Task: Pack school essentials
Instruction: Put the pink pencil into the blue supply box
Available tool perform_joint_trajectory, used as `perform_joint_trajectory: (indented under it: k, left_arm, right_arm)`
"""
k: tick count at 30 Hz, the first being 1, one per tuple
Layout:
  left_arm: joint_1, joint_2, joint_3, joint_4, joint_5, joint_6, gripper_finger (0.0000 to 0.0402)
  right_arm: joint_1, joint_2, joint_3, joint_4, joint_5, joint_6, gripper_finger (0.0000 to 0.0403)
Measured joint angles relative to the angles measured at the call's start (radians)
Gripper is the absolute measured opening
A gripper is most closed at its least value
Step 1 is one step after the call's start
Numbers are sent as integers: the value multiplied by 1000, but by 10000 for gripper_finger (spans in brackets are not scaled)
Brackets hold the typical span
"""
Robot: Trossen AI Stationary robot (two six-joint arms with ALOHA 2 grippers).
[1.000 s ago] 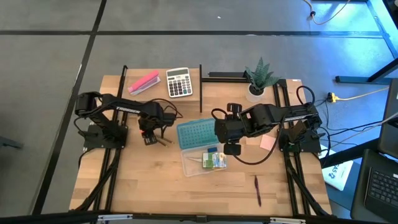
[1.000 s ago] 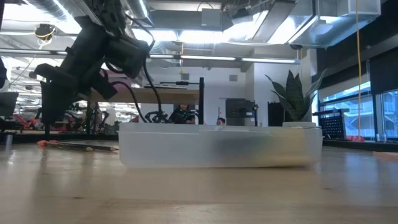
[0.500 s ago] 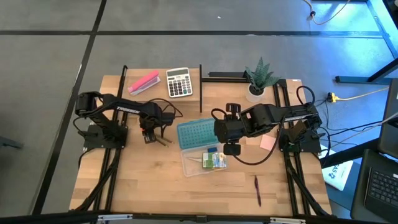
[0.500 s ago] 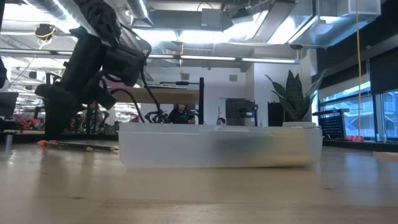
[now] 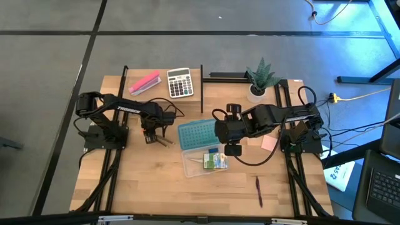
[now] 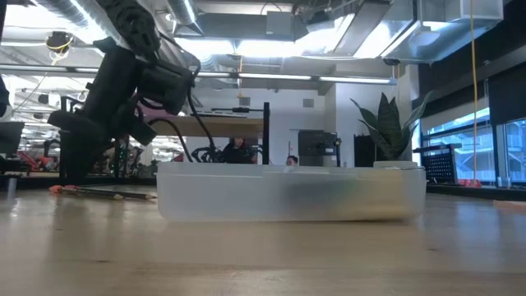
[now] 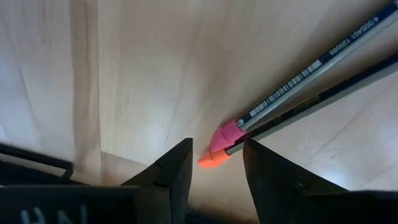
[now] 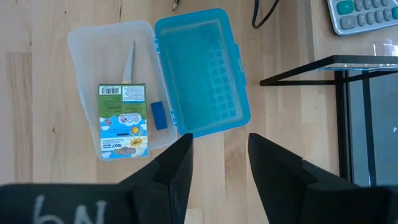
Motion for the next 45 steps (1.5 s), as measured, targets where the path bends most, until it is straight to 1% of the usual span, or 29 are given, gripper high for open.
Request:
perform_joint_trajectory:
  k: [3, 8, 16, 21, 36, 45]
  left_arm:
    - [0, 0, 0, 28, -1, 2, 135]
    - [0, 0, -2, 29, -4, 2, 135]
    - [-1, -3, -60, 26, 6, 3, 135]
    - [-1, -3, -60, 33, 5, 8, 135]
    - [-2, 0, -64, 102, -6, 106, 135]
    - [-2, 0, -64, 109, -3, 107, 135]
  right_arm:
    - [0, 0, 0, 0, 0, 0, 156]
    - [0, 0, 0, 0, 0, 0, 156]
    - [-1, 0, 0, 0, 0, -2, 156]
    - [-15, 0, 0, -1, -1, -3, 156]
    - [-31, 0, 0, -1, -1, -4, 156]
    - [-31, 0, 0, -1, -1, -4, 156]
